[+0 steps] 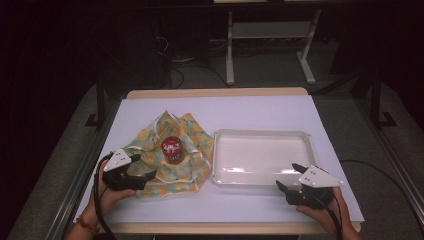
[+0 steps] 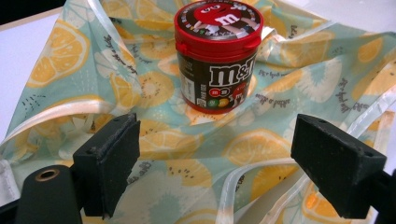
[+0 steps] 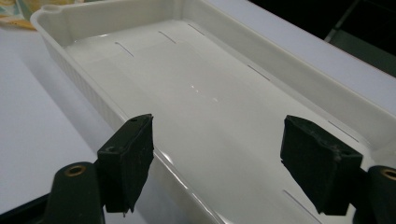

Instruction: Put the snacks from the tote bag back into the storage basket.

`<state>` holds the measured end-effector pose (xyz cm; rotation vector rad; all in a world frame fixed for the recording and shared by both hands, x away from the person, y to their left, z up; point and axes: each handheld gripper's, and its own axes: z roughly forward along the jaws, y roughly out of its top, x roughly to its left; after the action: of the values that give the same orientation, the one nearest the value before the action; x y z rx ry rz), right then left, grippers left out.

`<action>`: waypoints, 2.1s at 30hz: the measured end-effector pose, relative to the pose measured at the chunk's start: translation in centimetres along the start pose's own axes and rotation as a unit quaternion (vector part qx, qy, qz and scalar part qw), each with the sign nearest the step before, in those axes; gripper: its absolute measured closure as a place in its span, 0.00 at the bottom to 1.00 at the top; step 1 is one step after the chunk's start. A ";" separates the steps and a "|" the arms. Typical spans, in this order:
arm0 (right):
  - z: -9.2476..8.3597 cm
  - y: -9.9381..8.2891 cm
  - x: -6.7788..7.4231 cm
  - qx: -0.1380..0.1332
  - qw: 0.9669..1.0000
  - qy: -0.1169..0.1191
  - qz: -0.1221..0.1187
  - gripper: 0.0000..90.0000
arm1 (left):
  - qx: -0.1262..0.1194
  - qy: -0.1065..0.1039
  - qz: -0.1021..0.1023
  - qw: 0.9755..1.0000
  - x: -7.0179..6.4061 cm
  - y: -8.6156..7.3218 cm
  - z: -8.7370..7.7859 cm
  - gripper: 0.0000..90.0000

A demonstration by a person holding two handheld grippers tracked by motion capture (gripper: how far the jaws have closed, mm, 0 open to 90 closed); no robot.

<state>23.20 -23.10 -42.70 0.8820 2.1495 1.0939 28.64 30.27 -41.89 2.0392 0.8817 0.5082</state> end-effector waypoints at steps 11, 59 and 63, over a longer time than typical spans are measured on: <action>0.1 0.0 0.0 0.002 1.000 0.003 -0.003 0.28 | 0.011 0.004 -0.010 1.000 -0.1 0.4 0.1 0.21; 0.3 -0.1 0.3 0.010 1.000 0.006 -0.006 0.28 | 0.029 0.022 -0.014 0.999 -0.6 4.6 1.5 0.20; 0.3 -0.1 0.3 0.010 1.000 0.007 -0.007 0.28 | 0.035 0.024 -0.016 0.999 -0.5 5.0 1.6 0.20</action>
<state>23.21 -22.81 -42.98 0.8709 2.1781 1.0755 31.33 27.04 -38.71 2.0800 0.9716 0.5165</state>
